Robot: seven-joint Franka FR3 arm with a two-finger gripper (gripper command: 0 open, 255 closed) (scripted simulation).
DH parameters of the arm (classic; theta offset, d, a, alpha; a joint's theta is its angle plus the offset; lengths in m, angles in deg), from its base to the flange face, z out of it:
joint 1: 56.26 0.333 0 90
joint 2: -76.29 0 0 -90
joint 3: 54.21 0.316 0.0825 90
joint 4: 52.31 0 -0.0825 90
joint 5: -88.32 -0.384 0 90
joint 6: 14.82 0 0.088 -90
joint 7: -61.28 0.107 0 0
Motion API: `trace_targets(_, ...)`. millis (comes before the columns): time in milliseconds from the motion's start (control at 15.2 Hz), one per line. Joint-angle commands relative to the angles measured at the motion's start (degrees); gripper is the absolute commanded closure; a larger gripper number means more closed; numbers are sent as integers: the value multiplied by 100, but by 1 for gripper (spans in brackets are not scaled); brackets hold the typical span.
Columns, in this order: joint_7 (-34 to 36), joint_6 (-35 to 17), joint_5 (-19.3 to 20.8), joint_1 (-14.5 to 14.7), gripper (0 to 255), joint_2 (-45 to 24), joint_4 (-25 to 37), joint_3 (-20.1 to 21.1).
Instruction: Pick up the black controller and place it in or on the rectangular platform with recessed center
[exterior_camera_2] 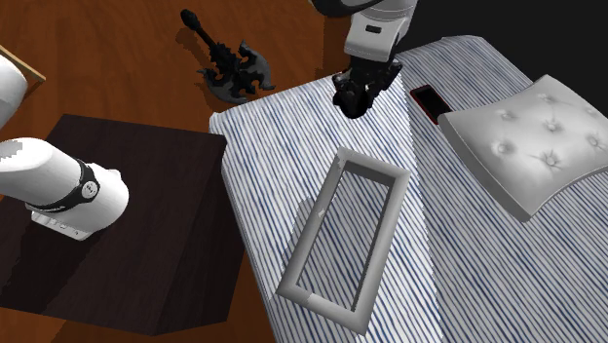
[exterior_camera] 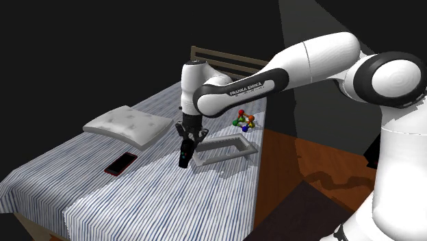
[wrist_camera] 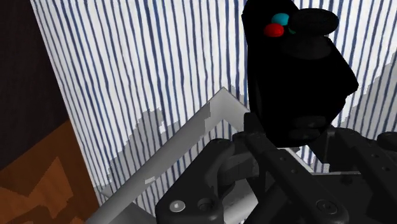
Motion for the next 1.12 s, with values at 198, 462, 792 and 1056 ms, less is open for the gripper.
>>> trace_targets(198,-698,-208,-199,-604,255,365,-460,-91)
trace_targets(462,-1238,-350,-336,-1029,255,589,-744,-192)
trace_targets(792,-1919,-467,-469,-1516,255,757,-943,-355)
trace_targets(1056,-2256,-632,-471,-1755,255,719,-1037,-478)
